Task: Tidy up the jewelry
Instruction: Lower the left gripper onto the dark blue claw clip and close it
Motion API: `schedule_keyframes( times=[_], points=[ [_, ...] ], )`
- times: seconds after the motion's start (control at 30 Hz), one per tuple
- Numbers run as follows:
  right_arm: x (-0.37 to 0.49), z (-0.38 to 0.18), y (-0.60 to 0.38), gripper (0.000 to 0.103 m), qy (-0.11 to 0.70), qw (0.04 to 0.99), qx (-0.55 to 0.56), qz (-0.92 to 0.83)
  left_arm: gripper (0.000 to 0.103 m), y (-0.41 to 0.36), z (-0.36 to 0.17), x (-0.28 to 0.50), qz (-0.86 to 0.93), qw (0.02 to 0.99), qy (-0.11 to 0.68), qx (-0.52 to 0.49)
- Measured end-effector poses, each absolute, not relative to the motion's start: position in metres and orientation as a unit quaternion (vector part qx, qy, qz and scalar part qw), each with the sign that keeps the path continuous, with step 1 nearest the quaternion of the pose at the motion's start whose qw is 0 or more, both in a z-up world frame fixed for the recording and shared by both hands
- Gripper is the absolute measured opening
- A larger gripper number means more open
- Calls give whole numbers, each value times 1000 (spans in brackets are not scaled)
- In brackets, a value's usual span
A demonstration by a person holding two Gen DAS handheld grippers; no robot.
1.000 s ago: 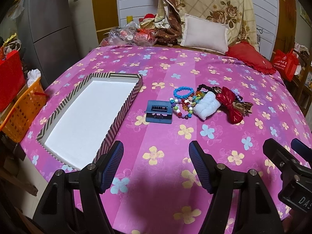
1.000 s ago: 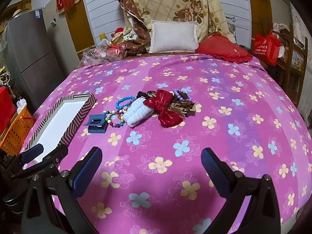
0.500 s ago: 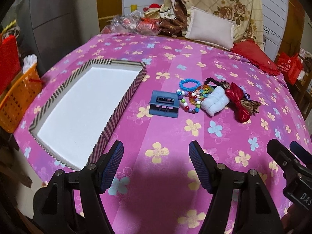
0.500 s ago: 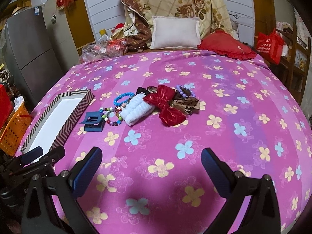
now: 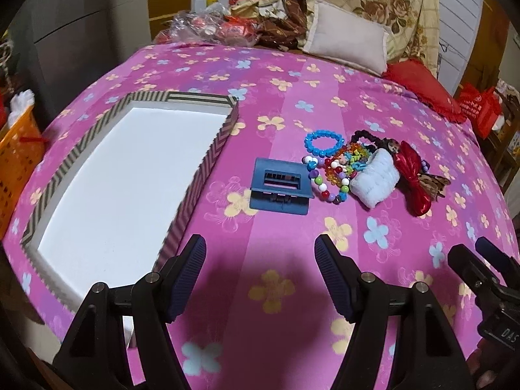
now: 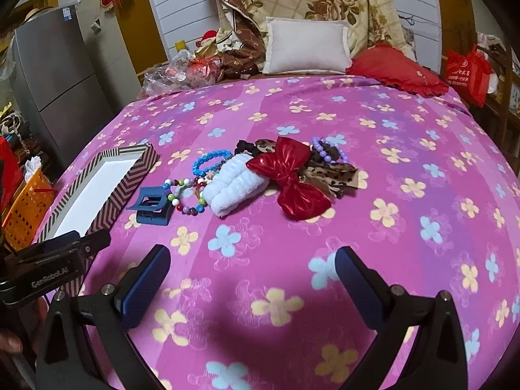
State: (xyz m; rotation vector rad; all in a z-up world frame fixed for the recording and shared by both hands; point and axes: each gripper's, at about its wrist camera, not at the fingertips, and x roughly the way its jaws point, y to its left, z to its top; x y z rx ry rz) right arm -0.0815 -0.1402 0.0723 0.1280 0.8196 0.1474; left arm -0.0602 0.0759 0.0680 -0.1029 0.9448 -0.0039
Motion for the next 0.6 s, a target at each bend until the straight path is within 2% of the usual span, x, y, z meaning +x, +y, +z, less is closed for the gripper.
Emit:
schedule_keyframes(
  times=[0.33, 0.6],
  points=[
    [-68, 60, -142, 103, 410, 907, 67, 71, 58, 76, 57, -24, -51, 879, 468, -79],
    [-56, 53, -141, 103, 420, 901, 76, 77, 58, 65, 52, 6, -52, 868, 492, -38]
  ],
)
